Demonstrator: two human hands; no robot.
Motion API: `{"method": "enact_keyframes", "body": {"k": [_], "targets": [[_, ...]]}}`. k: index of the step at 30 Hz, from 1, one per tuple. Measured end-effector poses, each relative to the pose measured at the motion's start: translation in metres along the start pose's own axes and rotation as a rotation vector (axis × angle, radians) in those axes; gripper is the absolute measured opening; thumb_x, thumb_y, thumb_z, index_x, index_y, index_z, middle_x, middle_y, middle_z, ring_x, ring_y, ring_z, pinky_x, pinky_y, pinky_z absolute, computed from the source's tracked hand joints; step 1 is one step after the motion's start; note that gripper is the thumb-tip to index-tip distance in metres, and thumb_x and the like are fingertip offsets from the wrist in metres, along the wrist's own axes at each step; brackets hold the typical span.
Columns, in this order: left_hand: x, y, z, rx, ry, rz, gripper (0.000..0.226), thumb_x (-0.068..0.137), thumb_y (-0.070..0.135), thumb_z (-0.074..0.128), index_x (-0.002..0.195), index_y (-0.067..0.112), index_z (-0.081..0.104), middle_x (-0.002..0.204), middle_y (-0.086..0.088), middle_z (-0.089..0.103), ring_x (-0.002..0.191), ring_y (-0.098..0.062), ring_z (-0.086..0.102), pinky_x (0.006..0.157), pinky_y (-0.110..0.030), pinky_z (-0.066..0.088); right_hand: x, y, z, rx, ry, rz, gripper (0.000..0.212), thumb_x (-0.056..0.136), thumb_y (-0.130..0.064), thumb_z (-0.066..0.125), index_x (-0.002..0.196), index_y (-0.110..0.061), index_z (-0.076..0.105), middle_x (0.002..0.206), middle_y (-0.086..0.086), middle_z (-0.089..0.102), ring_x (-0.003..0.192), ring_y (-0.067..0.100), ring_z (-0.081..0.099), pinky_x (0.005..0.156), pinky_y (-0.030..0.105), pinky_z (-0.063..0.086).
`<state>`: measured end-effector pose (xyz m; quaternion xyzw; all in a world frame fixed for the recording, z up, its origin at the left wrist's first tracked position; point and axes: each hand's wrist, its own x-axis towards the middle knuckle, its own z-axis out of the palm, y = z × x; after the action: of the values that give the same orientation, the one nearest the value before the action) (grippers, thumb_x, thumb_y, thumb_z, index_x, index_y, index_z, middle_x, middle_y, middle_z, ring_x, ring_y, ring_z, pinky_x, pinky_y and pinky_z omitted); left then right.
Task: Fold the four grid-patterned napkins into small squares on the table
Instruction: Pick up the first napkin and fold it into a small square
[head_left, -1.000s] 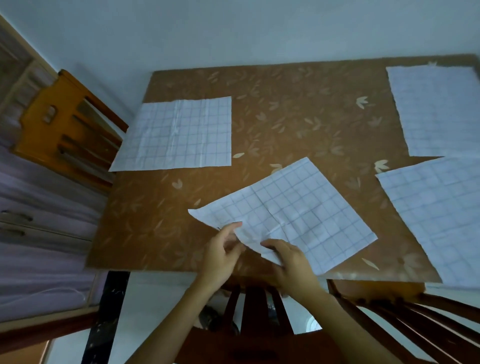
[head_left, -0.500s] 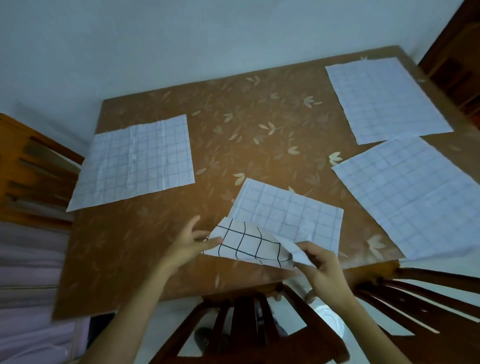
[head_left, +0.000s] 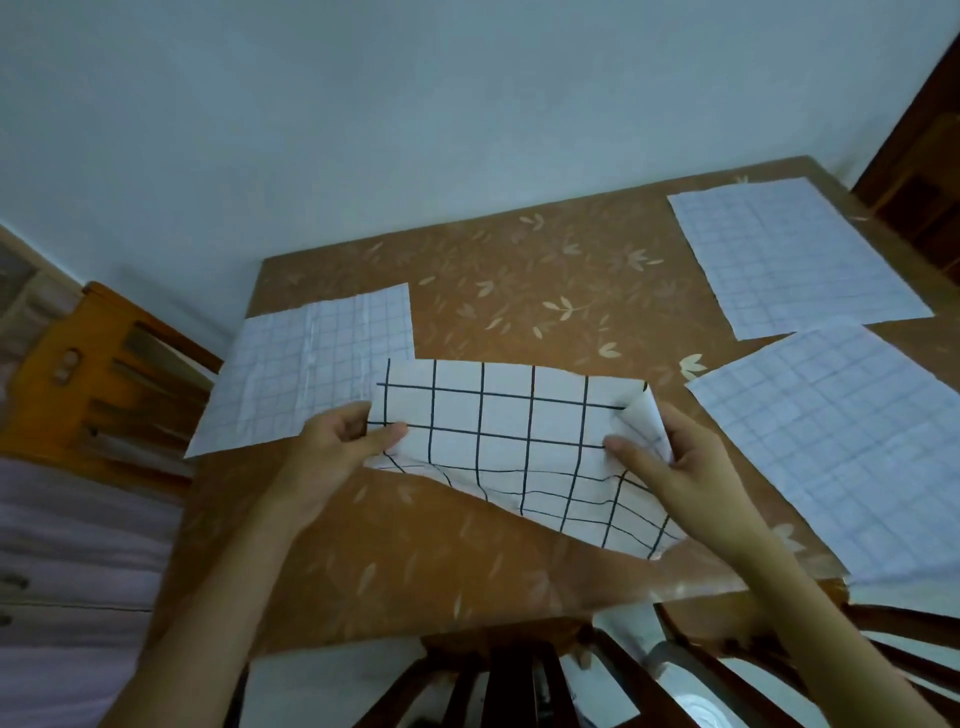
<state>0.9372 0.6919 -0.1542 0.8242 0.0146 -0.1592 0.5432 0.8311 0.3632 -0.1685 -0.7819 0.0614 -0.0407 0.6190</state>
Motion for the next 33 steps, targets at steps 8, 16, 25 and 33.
{"method": "enact_keyframes", "body": {"k": [8, 16, 25, 33], "targets": [[-0.005, 0.040, -0.030, 0.153, 0.000, 0.151, 0.035, 0.085, 0.039, 0.074, 0.117, 0.029, 0.065, 0.098, 0.017, 0.076, 0.101, -0.009, 0.072, 0.077, -0.019, 0.057, 0.044, -0.072, -0.008, 0.149, 0.072, -0.199, 0.023, 0.092, -0.007, 0.067, 0.111, -0.019, 0.069, 0.095, -0.008, 0.075, 0.084, 0.002, 0.069, 0.071, 0.015, 0.052], [-0.001, 0.052, -0.006, -0.135, 0.159, 0.130, 0.030, 0.087, 0.044, 0.067, 0.094, 0.016, 0.076, 0.089, 0.001, 0.080, 0.085, -0.016, 0.076, 0.083, -0.036, 0.055, 0.089, -0.105, -0.031, 0.198, 0.098, -0.138, 0.052, 0.086, -0.042, 0.073, 0.134, -0.032, 0.055, 0.123, -0.014, 0.068, 0.109, -0.001, 0.065, 0.090, 0.020, 0.051], [0.009, 0.103, -0.024, -0.499, 0.244, 0.125, 0.021, 0.102, 0.036, 0.056, 0.119, 0.029, 0.063, 0.102, 0.021, 0.067, 0.103, 0.000, 0.059, 0.101, -0.040, 0.041, 0.086, -0.027, -0.016, 0.234, -0.278, 0.172, 0.074, 0.083, -0.023, 0.077, 0.144, -0.033, 0.037, 0.114, 0.005, 0.074, 0.104, 0.017, 0.072, 0.089, 0.029, 0.055], [0.014, 0.084, -0.064, -0.398, 0.281, 0.127, 0.059, 0.086, 0.067, 0.062, 0.133, 0.031, 0.062, 0.136, 0.006, 0.066, 0.133, -0.022, 0.055, 0.113, -0.055, 0.040, 0.099, -0.037, 0.011, 0.259, -0.027, -0.132, 0.050, 0.088, -0.009, 0.073, 0.131, -0.032, 0.061, 0.071, 0.002, 0.062, 0.081, 0.013, 0.060, 0.087, 0.033, 0.049]]}}
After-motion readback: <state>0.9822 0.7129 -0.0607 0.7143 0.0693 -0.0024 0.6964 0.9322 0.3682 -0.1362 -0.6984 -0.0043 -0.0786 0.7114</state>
